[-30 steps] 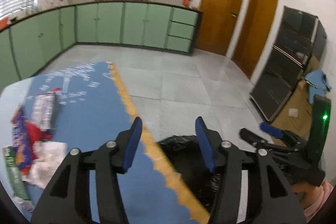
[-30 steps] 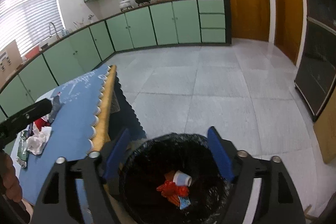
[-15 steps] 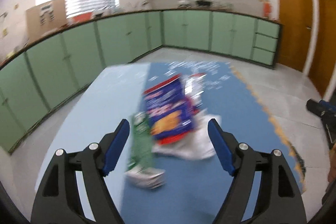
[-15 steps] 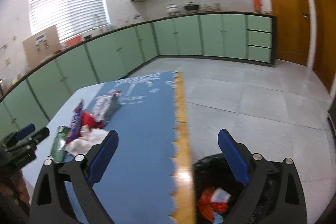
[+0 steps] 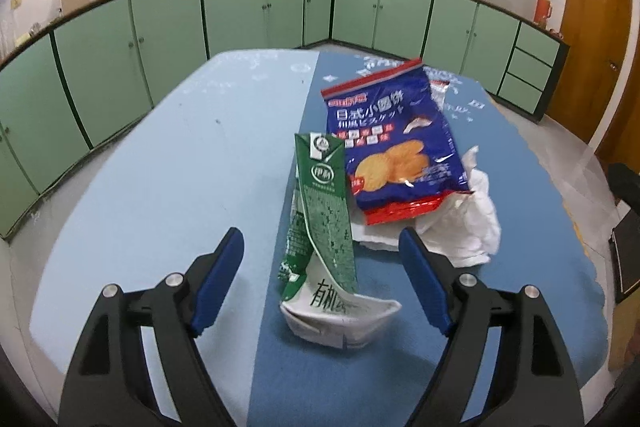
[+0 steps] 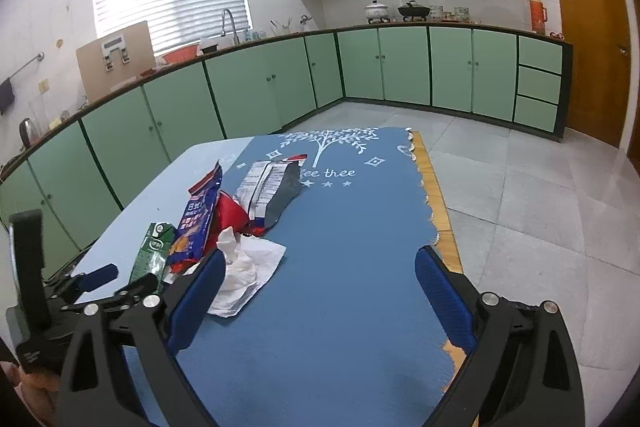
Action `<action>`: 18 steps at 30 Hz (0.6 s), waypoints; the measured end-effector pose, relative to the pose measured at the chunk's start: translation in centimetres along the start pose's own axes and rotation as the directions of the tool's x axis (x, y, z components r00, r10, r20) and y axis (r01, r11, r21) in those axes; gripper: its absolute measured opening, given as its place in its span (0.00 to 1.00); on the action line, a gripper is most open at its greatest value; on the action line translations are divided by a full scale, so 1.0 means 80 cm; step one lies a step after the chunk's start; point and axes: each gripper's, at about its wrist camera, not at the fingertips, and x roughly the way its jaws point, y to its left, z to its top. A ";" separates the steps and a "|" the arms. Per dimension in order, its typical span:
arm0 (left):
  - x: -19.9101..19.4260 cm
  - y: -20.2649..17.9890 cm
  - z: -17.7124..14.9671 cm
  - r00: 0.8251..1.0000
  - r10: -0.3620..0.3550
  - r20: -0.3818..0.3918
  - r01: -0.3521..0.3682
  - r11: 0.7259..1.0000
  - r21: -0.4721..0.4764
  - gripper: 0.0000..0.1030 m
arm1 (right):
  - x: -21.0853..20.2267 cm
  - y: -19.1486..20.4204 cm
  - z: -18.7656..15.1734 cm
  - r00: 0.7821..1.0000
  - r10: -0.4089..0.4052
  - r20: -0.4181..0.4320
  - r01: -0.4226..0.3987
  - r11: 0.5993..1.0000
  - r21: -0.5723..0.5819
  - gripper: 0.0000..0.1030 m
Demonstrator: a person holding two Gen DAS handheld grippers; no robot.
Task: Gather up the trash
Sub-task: 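Grasp the green milk carton with the left gripper while the right gripper grasps the blue biscuit packet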
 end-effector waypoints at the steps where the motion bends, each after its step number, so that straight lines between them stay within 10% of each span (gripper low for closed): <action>1: 0.005 -0.004 -0.002 1.000 0.003 -0.008 -0.003 1.000 0.004 0.75 | 0.001 0.000 0.001 1.000 -0.002 -0.003 0.002 1.000 0.000 0.91; 6: 0.021 -0.002 -0.003 0.999 -0.007 -0.052 0.006 1.000 -0.008 0.50 | 0.008 0.005 0.001 1.000 -0.008 -0.011 0.008 1.000 -0.008 0.91; 18: -0.014 0.020 0.004 0.999 0.031 0.041 -0.029 0.998 -0.048 0.47 | 0.026 0.033 0.008 0.999 0.049 -0.025 -0.050 0.998 -0.040 0.91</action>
